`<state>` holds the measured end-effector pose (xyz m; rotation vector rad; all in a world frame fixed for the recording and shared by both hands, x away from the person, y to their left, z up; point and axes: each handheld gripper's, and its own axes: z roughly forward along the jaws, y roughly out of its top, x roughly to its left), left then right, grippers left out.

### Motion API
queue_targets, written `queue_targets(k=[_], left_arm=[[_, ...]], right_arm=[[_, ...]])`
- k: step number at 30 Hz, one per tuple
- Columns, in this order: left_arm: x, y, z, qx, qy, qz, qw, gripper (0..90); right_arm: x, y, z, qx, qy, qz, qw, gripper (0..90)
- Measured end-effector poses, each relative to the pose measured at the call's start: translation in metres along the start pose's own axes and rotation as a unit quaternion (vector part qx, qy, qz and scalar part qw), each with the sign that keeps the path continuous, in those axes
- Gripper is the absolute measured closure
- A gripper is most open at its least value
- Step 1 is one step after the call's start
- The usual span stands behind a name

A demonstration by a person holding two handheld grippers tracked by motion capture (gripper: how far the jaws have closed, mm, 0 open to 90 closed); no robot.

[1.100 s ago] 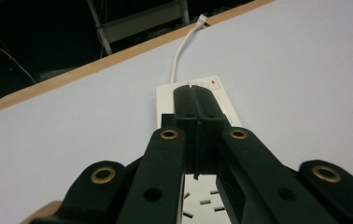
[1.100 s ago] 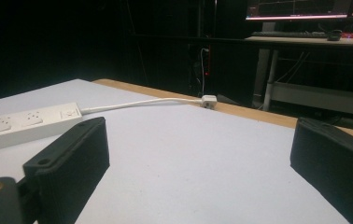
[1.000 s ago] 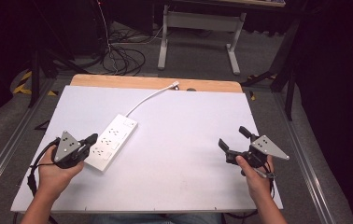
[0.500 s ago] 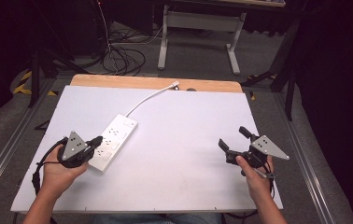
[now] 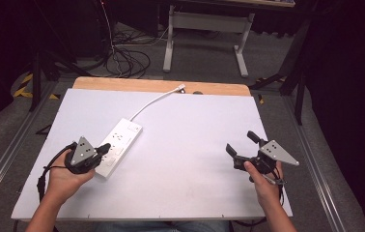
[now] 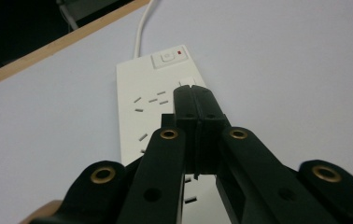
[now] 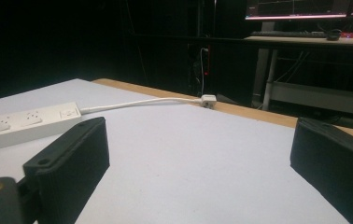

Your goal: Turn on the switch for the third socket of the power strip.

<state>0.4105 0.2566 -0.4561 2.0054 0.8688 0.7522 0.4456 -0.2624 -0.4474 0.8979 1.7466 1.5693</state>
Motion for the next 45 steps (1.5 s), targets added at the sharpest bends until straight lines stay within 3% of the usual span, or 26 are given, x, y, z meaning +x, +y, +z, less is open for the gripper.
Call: queue_targets(k=[21,45], left_arm=[[-0.005,0.0,0.01,0.043,-0.017,0.013,0.9989,90.0],[-0.009,-0.004,0.02,0.09,-0.031,0.027,0.9952,90.0]], right_arm=[[0.001,0.0,0.0,0.002,-0.001,0.0,1.0,5.0],[0.0,0.0,0.0,0.001,-0.002,0.001,1.0,5.0]])
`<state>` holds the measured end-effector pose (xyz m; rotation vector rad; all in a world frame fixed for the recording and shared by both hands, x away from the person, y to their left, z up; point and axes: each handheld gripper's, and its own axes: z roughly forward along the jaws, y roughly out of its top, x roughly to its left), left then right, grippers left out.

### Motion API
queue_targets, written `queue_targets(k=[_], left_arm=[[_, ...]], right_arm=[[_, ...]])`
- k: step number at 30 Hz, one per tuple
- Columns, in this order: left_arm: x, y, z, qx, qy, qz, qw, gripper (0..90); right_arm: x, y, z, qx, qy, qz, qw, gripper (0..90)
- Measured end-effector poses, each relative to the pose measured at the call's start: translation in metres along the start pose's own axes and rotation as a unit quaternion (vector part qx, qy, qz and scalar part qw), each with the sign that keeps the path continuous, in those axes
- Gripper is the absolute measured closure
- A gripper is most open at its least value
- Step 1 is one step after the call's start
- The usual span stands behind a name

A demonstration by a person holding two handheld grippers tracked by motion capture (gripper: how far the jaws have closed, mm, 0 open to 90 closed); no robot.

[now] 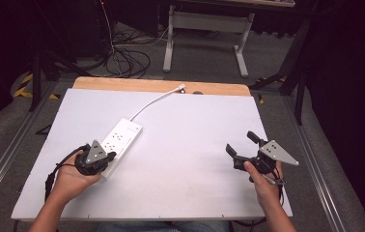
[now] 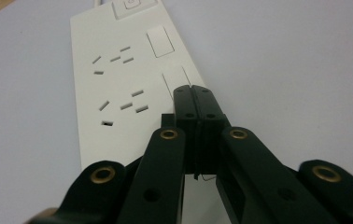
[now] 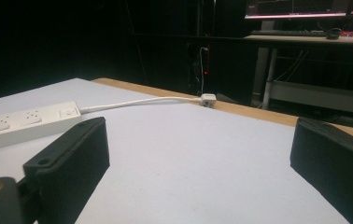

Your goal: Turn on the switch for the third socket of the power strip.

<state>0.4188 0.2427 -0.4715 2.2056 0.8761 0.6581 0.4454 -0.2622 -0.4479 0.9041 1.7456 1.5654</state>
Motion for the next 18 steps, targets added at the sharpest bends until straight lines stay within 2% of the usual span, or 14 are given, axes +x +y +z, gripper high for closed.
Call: queue_targets(k=[18], left_arm=[[0.0014,-0.0008,-0.0004,0.001,-0.006,0.002,1.0,90.0]], right_arm=[[0.0004,0.0,0.0,0.0,0.001,0.0,1.0,5.0]])
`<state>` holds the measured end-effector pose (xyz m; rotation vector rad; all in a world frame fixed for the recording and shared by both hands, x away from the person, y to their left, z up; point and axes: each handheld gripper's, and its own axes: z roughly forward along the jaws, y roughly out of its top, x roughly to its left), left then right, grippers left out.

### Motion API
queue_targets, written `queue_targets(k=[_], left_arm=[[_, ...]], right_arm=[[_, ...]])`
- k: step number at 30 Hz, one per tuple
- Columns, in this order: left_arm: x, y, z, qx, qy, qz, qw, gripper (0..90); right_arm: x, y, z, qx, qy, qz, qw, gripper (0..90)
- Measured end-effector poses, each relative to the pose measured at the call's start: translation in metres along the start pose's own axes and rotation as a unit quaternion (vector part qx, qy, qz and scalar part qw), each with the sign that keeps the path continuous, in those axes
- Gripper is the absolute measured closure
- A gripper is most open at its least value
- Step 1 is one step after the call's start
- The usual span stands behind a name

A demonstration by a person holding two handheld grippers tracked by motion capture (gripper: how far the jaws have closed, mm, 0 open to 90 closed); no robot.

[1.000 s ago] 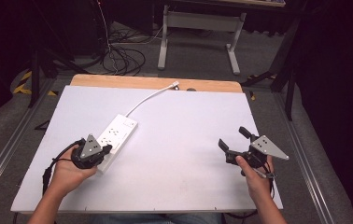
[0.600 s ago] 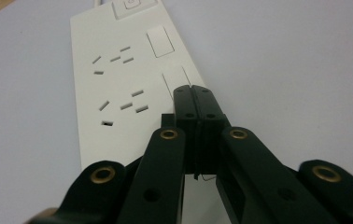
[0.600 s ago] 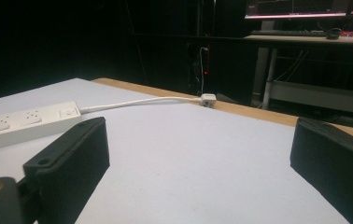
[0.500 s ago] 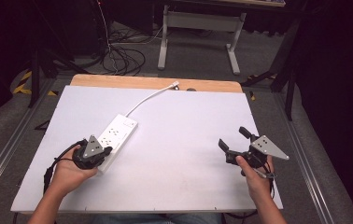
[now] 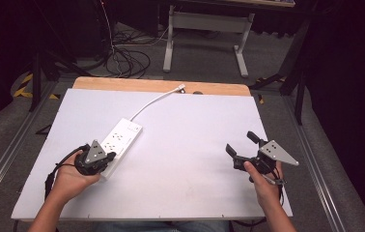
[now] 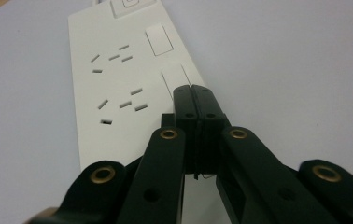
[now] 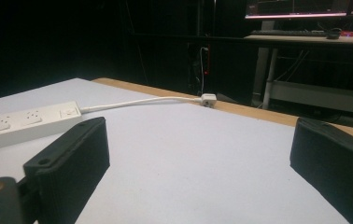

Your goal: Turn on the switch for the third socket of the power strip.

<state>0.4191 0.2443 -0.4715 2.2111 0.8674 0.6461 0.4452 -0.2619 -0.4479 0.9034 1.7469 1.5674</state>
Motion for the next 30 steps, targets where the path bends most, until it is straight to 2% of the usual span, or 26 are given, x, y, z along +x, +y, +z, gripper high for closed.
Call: queue_targets(k=[7,10,14,30], left_arm=[[-0.0002,-0.0002,0.0005,0.0,0.0,-0.003,1.0,90.0],[-0.0012,-0.0007,0.0026,0.004,0.006,0.005,1.0,90.0],[0.0003,-0.0017,0.0034,-0.001,0.002,-0.009,1.0,90.0],[0.0003,-0.0018,0.0034,-0.002,0.003,-0.005,1.0,90.0]], right_arm=[[0.0,0.0,-0.0001,0.0,-0.001,-0.001,1.0,5.0],[-0.0001,0.0,-0.0001,-0.001,0.0,-0.001,1.0,5.0],[-0.0001,0.0001,-0.0002,-0.001,0.0,-0.001,1.0,5.1],[-0.0001,0.0002,-0.0007,0.0,0.001,-0.001,1.0,5.1]])
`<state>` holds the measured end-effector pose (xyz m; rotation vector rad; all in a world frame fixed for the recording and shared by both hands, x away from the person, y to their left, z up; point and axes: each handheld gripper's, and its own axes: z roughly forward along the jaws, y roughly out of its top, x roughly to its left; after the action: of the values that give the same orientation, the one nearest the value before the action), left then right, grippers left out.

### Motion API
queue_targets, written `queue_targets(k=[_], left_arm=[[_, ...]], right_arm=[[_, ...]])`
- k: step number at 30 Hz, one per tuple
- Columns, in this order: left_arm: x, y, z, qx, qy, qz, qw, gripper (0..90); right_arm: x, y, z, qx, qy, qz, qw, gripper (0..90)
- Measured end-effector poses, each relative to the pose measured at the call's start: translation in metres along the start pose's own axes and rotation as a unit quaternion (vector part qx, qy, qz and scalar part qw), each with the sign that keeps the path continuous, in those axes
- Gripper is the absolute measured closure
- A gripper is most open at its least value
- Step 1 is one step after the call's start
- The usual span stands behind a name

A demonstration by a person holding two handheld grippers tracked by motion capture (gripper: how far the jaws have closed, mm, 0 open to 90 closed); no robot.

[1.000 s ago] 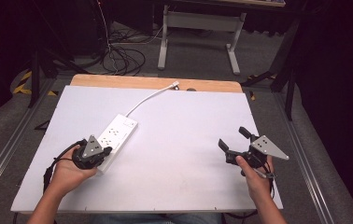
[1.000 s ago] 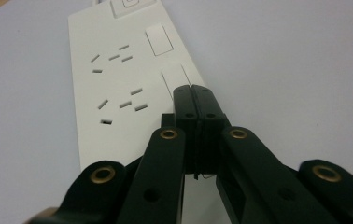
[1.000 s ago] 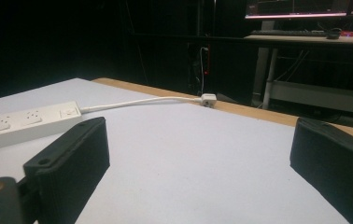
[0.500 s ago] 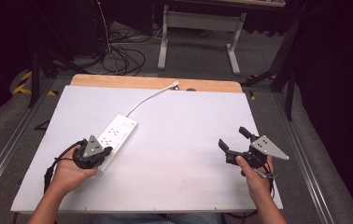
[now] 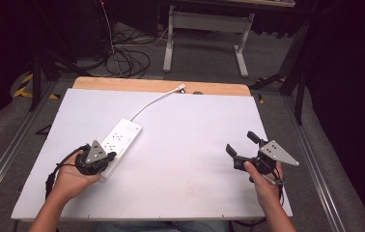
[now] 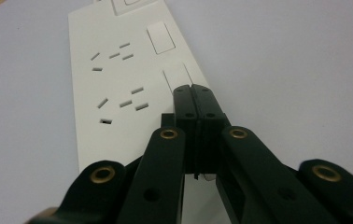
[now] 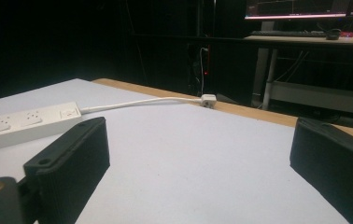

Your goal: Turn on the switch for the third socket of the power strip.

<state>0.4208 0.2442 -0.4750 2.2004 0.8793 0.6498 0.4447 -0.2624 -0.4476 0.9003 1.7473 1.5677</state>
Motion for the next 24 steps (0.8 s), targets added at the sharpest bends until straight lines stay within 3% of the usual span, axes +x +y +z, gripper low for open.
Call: queue_targets(k=[8,24], left_arm=[[-0.001,-0.0011,-0.0008,-0.001,0.0,0.001,1.0,90.0],[-0.0026,-0.0014,-0.0017,-0.006,0.009,-0.019,0.9997,89.9]], right_arm=[[0.0009,0.0004,-0.0002,-0.001,-0.001,-0.002,1.0,5.2],[0.0008,0.0002,0.0023,0.0,0.001,-0.001,1.0,5.3]])
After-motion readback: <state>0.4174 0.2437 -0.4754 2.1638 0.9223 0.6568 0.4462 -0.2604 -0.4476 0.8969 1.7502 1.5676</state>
